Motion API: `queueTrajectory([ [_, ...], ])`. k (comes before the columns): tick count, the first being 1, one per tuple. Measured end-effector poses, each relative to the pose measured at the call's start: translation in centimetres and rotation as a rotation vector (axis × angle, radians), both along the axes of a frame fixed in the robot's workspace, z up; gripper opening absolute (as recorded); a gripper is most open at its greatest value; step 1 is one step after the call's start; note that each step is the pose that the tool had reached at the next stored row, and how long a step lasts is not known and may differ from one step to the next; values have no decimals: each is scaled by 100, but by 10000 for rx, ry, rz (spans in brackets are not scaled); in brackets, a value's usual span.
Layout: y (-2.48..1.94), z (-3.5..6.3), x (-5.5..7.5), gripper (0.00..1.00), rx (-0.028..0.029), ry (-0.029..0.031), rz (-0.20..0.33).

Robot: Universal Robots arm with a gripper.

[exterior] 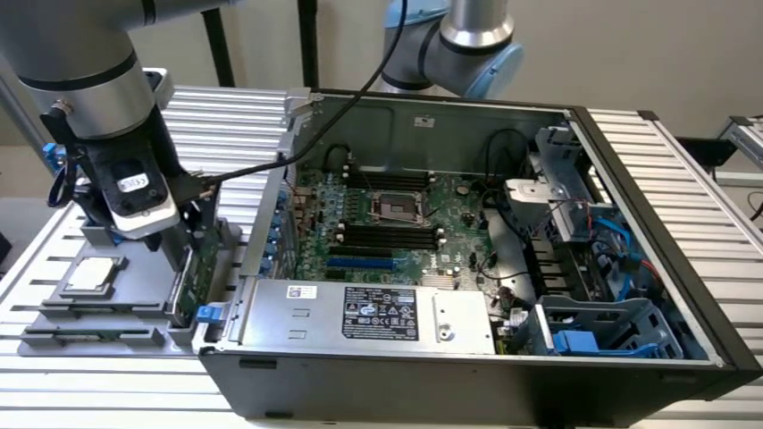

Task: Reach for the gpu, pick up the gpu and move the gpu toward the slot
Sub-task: 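Pick up the gpu and move the gpu toward the slot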

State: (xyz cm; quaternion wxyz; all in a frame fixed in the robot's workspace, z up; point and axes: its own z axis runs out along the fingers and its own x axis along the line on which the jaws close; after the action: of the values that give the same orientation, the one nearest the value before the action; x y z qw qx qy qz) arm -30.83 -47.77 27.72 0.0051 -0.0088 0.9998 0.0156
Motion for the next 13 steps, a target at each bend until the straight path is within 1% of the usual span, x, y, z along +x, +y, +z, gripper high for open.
queueTrajectory([
  [8,0,-146,-24,54,1,-3,-3],
  [13,0,-236,-32,54,0,-19,-4],
])
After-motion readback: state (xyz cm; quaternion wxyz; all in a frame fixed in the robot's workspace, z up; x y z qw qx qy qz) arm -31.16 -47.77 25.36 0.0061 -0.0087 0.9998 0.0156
